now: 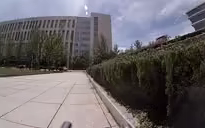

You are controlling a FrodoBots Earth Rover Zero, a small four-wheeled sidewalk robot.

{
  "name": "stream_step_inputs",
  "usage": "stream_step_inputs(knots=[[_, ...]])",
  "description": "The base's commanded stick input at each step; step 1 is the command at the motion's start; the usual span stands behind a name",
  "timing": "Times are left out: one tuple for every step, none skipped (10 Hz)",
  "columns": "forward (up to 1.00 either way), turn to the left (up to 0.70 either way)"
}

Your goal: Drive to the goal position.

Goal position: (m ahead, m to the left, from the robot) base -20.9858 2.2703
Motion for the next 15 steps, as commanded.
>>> stream_step_inputs(knots=[[0.1, 0.0], [0.1, 0.0], [0.1, 0.0], [0.1, 0.0], [0.1, 0.0], [0.1, 0.0], [0.1, 0.0], [0.1, 0.0], [0.1, 0.0], [0.1, 0.0], [0.1, 0.0], [0.1, 0.0], [0.1, 0.0], [0.1, 0.0], [0.1, 0.0]])
